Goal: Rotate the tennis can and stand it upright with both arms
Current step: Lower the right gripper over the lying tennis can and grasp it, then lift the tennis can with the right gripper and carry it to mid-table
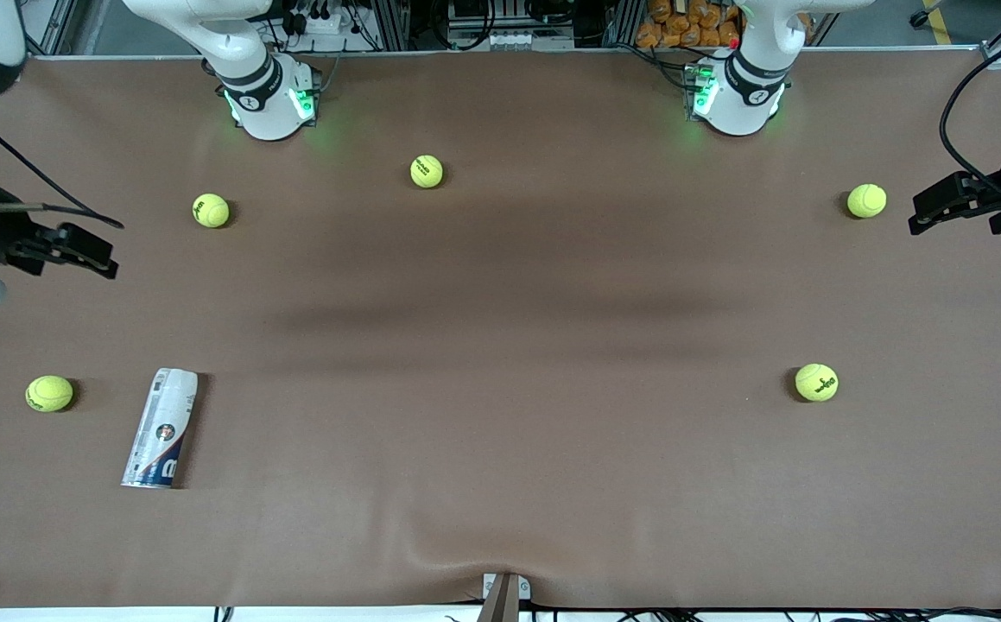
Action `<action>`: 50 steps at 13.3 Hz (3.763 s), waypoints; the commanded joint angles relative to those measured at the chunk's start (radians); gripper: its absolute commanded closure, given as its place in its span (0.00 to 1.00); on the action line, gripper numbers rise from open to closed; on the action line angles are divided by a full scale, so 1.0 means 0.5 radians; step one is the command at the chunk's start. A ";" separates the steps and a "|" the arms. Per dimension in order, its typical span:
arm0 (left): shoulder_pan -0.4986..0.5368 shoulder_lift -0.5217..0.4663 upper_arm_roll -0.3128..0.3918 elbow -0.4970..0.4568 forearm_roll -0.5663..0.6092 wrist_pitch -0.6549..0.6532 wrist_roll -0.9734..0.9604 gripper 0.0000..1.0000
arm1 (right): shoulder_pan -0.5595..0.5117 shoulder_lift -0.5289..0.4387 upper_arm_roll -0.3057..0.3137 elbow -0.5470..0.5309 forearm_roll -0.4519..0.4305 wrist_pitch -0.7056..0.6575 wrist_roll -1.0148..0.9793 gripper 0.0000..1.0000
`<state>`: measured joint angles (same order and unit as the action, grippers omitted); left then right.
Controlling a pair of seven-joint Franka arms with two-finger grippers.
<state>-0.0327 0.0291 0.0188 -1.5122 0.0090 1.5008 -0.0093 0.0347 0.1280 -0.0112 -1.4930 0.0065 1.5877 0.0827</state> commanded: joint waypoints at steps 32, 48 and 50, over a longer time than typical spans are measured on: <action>0.019 0.061 -0.007 0.018 -0.009 0.069 -0.018 0.00 | -0.364 1.370 -0.021 -0.005 -0.004 1.442 -0.396 0.00; 0.010 0.077 -0.007 0.018 -0.009 0.082 -0.018 0.00 | -0.189 1.180 -0.002 0.035 -0.010 1.414 -0.846 0.44; 0.013 0.080 -0.007 0.018 -0.009 0.085 -0.018 0.00 | -0.101 1.180 -0.002 0.044 -0.013 1.414 -0.862 0.43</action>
<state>-0.0297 0.0629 0.0184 -1.5127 0.0090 1.5372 -0.0199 -0.0532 0.7387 -0.0114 -1.4604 -0.0037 2.3030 -0.3209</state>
